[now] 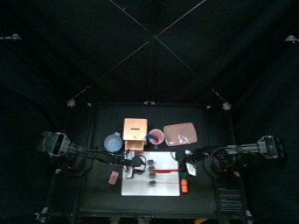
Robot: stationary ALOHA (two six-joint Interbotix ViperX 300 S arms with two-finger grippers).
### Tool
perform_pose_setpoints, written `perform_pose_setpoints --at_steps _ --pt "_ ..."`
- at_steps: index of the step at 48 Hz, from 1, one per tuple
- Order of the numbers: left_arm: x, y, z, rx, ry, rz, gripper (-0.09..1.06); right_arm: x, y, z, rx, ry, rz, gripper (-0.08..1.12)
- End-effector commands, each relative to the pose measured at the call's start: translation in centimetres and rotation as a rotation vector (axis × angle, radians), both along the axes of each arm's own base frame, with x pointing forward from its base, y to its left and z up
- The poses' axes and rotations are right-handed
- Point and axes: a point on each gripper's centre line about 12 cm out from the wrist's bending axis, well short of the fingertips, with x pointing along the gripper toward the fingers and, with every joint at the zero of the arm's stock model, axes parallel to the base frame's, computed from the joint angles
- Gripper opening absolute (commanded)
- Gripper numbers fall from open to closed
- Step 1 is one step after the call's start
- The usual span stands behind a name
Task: Place sushi on board then cut the sushi with the knife then place the pieces on the plate
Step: Cut the sushi into 4 pieces
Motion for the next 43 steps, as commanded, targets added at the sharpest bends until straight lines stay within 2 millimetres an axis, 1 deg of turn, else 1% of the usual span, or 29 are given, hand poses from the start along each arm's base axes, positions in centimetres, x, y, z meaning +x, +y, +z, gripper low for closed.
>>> perform_pose_setpoints --at_steps 1,6,11,21,30,35,43 --pt "0.3 0.6 1.2 0.012 -0.041 0.003 0.78 -0.6 0.0 -1.0 0.073 0.042 -0.059 0.43" --pt "0.2 0.7 1.1 0.022 -0.039 -0.002 0.78 -1.4 -0.4 -2.5 0.152 0.153 -0.19 0.43" --pt "0.0 0.7 0.9 0.027 -0.033 -0.005 0.78 -1.9 -0.6 -2.7 0.154 0.219 -0.287 0.43" --pt "-0.4 0.9 0.3 0.031 -0.015 -0.004 0.78 -2.3 0.8 -1.7 0.135 0.221 -0.417 0.43" --pt "-0.9 0.9 -0.3 0.031 0.002 -0.003 0.78 -2.4 2.6 -2.1 0.156 0.267 -0.523 0.43" --pt "-1.0 0.9 -0.4 0.031 0.006 -0.003 0.78 -1.9 3.4 -2.3 0.182 0.285 -0.601 0.43" --pt "-1.1 0.9 -0.5 0.03 0.01 -0.002 0.78 -1.2 4.4 -3.3 0.205 0.32 -0.697 0.44"
